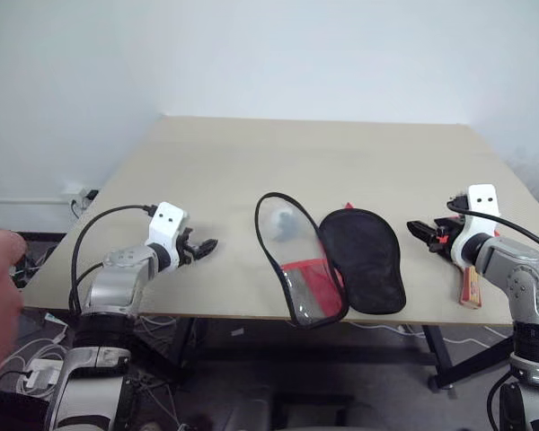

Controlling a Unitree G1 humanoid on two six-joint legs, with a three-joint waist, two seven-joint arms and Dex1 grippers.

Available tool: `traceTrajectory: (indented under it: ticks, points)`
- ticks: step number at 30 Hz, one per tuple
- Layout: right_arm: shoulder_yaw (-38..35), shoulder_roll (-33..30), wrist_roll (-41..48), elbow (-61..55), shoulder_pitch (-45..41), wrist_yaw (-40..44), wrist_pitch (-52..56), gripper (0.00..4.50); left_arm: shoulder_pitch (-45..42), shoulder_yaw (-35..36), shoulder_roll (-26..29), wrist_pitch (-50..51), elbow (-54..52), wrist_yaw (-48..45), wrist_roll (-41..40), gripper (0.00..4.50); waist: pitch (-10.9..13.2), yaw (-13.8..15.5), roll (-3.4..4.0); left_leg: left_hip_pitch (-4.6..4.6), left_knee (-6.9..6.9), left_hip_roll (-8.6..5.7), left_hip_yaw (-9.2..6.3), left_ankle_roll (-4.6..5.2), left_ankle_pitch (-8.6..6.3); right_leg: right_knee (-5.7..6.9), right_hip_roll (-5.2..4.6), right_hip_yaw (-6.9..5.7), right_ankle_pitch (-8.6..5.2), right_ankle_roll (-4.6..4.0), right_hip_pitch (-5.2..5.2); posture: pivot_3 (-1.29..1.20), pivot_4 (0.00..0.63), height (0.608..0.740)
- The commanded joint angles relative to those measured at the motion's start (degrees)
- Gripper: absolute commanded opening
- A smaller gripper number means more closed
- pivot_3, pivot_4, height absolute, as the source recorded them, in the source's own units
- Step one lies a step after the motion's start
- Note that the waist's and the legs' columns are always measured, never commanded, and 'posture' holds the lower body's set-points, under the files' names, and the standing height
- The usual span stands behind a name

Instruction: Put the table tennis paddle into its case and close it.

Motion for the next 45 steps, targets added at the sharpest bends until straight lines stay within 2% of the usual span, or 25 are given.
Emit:
traceTrajectory:
  ticks: [1, 10, 17, 21, 26, 36, 45]
  points:
    - [-0.4, 0.2, 0.4, -1.1, -3.1, -0.5, -0.5, 3.5, -0.6, 0.7, 0.8, 0.3, -3.0, 0.4, 0.0, 3.78, 0.0, 0.0, 0.0, 0.0, -0.01, 0.0, 0.0, 0.0, 0.0, 0.01, 0.01, 0.0, 0.0, 0.0, -0.01, 0.0, 0.0, 0.715]
    - [-1.7, 0.1, -0.8, 1.3, -4.3, -1.4, -1.5, 3.5, -3.5, 0.3, 0.1, 0.6, -3.5, -0.9, -1.0, 3.78, 0.0, 0.0, 0.0, -0.01, -0.01, -0.08, -0.01, -0.06, 0.03, 0.01, 0.01, -0.04, 0.0, 0.0, -0.01, 0.0, 0.0, 0.715]
    - [-5.9, -1.0, -2.2, 8.5, -3.6, -3.6, -4.0, 3.5, 1.0, -4.3, -1.2, 3.0, -16.3, -7.4, -4.0, 3.78, 0.0, 0.0, 0.0, 0.0, -0.01, -0.07, 0.05, -0.16, 0.09, -0.01, 0.0, 0.0, 0.0, 0.0, 0.01, 0.0, 0.0, 0.715]
    - [-9.5, -1.3, -3.0, 10.8, -3.3, -8.5, 0.2, 3.5, 1.6, -5.0, -1.7, 6.6, -20.1, -8.4, -5.6, 3.78, 0.0, 0.0, 0.01, 0.0, -0.02, -0.06, 0.04, -0.14, 0.09, 0.0, 0.04, 0.0, 0.0, 0.0, 0.0, 0.0, 0.0, 0.715]
    - [-10.8, -1.7, -4.9, 12.3, -2.1, -11.7, 2.1, 3.5, 1.1, -7.1, -2.4, 5.1, -17.9, -8.8, -4.0, 3.78, 0.0, 0.0, 0.02, -0.01, -0.06, -0.08, 0.11, 0.03, 0.16, -0.17, 0.06, 0.07, -0.02, 0.0, 0.02, 0.0, 0.0, 0.715]
    - [-15.3, 0.3, -3.0, 2.7, 4.4, -14.5, 15.1, 3.5, 0.4, -9.1, -3.9, 3.3, -15.5, -9.7, -3.5, 3.78, 0.0, 0.0, 0.03, -0.02, -0.1, -0.06, 0.12, 0.28, 0.02, -0.18, 0.06, 0.1, -0.02, 0.01, 0.02, 0.0, 0.0, 0.715]
    - [-17.1, 4.6, -4.0, 0.6, 6.6, -16.3, 16.0, 3.5, -2.8, -10.0, -4.5, 1.0, -11.0, -10.3, -2.4, 3.78, 0.0, 0.0, 0.03, -0.02, -0.07, -0.08, 0.11, 0.34, -0.02, -0.18, 0.07, 0.09, -0.03, 0.01, 0.02, 0.0, 0.0, 0.715]
